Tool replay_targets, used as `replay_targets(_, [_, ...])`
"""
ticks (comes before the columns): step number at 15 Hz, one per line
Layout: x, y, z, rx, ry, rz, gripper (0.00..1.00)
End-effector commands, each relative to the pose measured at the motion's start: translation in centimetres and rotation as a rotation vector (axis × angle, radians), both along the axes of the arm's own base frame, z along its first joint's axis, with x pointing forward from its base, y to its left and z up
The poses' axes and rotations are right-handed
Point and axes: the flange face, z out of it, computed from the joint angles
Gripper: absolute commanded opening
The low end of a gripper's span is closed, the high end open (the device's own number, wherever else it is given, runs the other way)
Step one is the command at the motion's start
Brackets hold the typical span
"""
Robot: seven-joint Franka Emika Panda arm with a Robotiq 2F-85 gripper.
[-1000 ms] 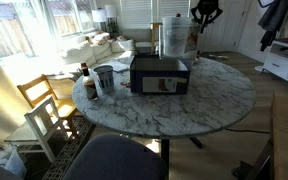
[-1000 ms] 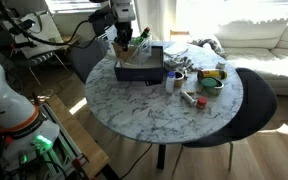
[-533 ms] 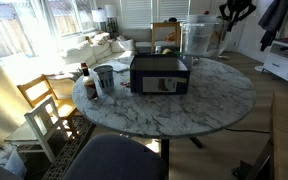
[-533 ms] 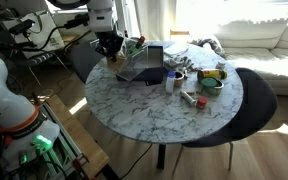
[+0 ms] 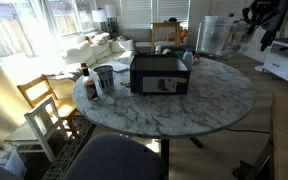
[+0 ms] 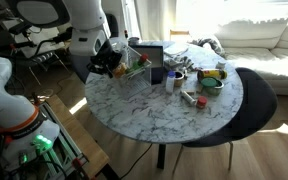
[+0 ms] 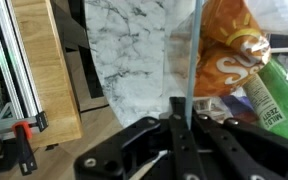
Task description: Remove the clear case from the box and put it on the table
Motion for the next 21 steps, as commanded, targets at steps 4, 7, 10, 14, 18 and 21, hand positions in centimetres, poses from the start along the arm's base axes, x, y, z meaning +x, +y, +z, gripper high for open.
replay_targets(4, [0.8,-4.7,-2.8,0.056,-0.066,-0.200,0.01])
replay_targets(7, [3.8,-4.3,-5.4,0.073,-0.050,-0.208,0.01])
replay_targets(10, [6.6,-3.8,-7.9,0.090,-0.023,-0.208,0.01])
replay_targets(14, [9.7,-3.8,-10.0,0.071,0.044,-0.217,0.01])
replay_targets(18, [11.5,-4.2,-11.4,0.057,0.084,-0.255,0.01])
replay_targets(21, [12.8,-4.2,-11.9,0.033,0.110,-0.289,0.01])
